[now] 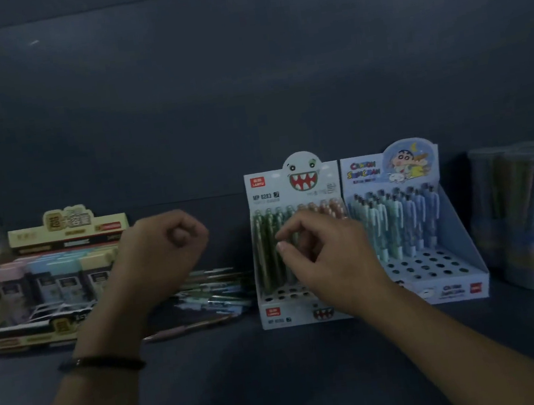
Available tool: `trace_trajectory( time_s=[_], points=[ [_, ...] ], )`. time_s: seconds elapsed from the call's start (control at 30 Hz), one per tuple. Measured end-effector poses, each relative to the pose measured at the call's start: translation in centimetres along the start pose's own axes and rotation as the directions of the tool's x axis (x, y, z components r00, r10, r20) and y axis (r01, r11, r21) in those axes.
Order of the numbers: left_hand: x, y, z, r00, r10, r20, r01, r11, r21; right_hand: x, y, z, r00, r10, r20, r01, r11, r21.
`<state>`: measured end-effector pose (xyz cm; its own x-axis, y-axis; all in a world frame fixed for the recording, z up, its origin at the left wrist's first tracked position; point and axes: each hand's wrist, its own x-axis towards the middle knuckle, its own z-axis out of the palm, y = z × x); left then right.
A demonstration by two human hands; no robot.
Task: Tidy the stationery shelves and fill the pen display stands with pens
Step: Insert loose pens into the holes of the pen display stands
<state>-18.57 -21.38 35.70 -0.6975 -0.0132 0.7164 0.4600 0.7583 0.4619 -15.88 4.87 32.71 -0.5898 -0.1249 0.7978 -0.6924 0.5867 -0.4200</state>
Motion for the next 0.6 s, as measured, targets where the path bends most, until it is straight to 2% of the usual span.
trace_trajectory(
  time_s=[0.07, 0.1, 0.17, 0.23, 0.27, 0.47, 0.6],
  points=[
    [0.4, -1.9, -0.2, 0.966, -0.187, 0.178, 0.152, 0.97, 0.192, -0.1, -0.1, 0.6, 0.997, 0.024, 0.072, -0.024, 1.0, -0.002],
    [0.4, -2.7, -0.1, 0.911, -0.262, 0.32, 0.192, 0.953, 0.234, -0.1, 0.0, 0.8, 0.996, 0.037, 0.085, -0.038, 0.999, 0.002],
    [0.0, -3.1, 0.0, 0.752, -0.348, 0.559, 0.203, 0.93, 0.307, 0.0, 0.3, 0.8, 0.995, 0.064, 0.079, -0.065, 0.998, 0.015],
    [-0.3, -2.7, -0.1, 0.629, -0.386, 0.675, 0.174, 0.916, 0.362, 0.1, 0.3, 0.7, 0.994, 0.084, 0.069, -0.087, 0.996, 0.036],
    [-0.3, -2.7, 0.0, 0.607, -0.397, 0.688, 0.168, 0.911, 0.377, 0.1, 0.3, 0.7, 0.993, 0.092, 0.07, -0.096, 0.994, 0.047],
    [-0.6, -2.5, 1.3, 0.623, -0.374, 0.687, 0.132, 0.916, 0.379, -0.2, 0.1, 0.6, 0.99, 0.106, 0.093, -0.112, 0.992, 0.059],
    [-0.8, -2.5, 1.4, 0.639, -0.294, 0.711, 0.118, 0.951, 0.287, -0.2, 0.2, 0.2, 0.989, 0.118, 0.093, -0.124, 0.991, 0.058]
  ],
)
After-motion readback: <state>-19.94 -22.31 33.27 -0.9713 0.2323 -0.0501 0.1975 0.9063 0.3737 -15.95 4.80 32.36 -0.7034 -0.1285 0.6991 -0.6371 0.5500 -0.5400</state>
